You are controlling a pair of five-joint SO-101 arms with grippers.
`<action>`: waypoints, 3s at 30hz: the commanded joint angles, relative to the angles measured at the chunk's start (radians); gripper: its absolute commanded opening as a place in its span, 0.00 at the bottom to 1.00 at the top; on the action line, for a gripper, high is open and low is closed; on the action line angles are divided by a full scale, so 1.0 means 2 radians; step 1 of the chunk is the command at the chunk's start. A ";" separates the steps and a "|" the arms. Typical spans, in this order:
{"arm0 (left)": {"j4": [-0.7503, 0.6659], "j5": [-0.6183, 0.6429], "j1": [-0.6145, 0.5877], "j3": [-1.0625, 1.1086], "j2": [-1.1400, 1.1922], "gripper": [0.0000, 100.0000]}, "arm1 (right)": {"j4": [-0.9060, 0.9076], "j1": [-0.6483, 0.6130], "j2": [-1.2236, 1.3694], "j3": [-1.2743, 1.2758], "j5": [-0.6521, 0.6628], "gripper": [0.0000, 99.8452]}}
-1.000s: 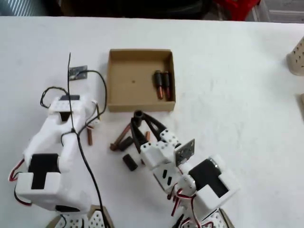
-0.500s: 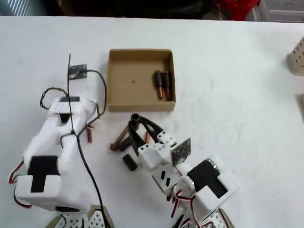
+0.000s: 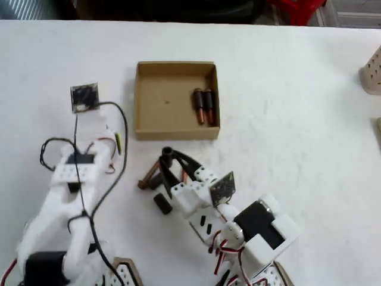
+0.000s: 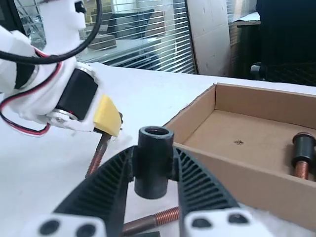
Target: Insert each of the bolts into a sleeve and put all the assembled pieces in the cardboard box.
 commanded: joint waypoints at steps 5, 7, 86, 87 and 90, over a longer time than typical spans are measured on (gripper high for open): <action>-0.091 0.000 0.013 0.073 -0.133 0.02 | 0.001 -0.003 -0.016 0.005 0.002 0.02; -0.105 0.000 0.016 0.091 -0.163 0.02 | 0.001 -0.003 -0.016 0.005 0.002 0.02; -0.071 -0.049 0.275 0.066 -0.422 0.02 | 0.001 0.000 -0.016 -0.009 0.005 0.02; -0.068 -0.049 0.275 0.068 -0.422 0.02 | 0.001 0.000 -0.016 -0.009 0.005 0.02; -0.058 -0.049 0.274 0.079 -0.422 0.02 | 0.000 0.000 -0.016 -0.009 0.005 0.02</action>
